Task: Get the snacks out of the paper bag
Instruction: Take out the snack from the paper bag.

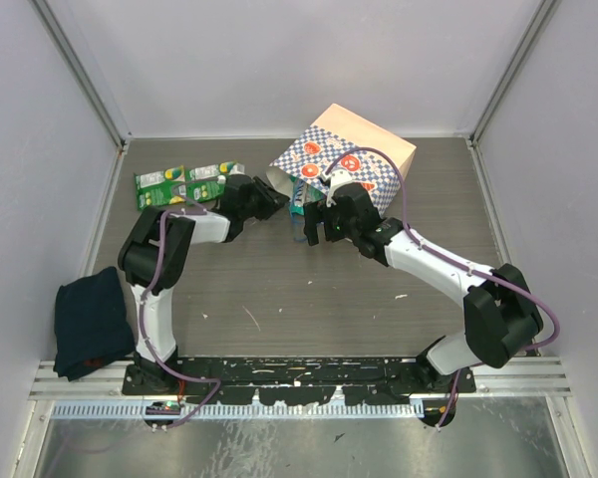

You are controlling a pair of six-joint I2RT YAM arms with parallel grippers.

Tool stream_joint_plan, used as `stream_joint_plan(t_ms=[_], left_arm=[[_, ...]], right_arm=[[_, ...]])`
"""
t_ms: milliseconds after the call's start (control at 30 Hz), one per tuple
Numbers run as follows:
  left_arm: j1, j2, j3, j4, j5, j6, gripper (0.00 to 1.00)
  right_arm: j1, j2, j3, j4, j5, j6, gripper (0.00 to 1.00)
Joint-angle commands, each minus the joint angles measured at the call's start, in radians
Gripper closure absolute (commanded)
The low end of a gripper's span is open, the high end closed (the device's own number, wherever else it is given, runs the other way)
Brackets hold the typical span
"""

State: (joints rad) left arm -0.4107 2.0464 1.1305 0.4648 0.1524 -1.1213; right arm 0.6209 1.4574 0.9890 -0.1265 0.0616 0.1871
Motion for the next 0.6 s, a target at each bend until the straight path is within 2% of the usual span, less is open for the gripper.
stream_joint_plan(t_ms=[0,567], left_arm=[[-0.006,-0.079,-0.013,-0.019,-0.028,0.048,0.67],[-0.016,-0.068,-0.019,-0.034,0.002,0.032,0.67]], right_arm=[[0.003,-0.037,0.008,0.054,-0.001,0.000,0.03],[0.003,-0.046,0.000,0.057,-0.001,0.002,0.03]])
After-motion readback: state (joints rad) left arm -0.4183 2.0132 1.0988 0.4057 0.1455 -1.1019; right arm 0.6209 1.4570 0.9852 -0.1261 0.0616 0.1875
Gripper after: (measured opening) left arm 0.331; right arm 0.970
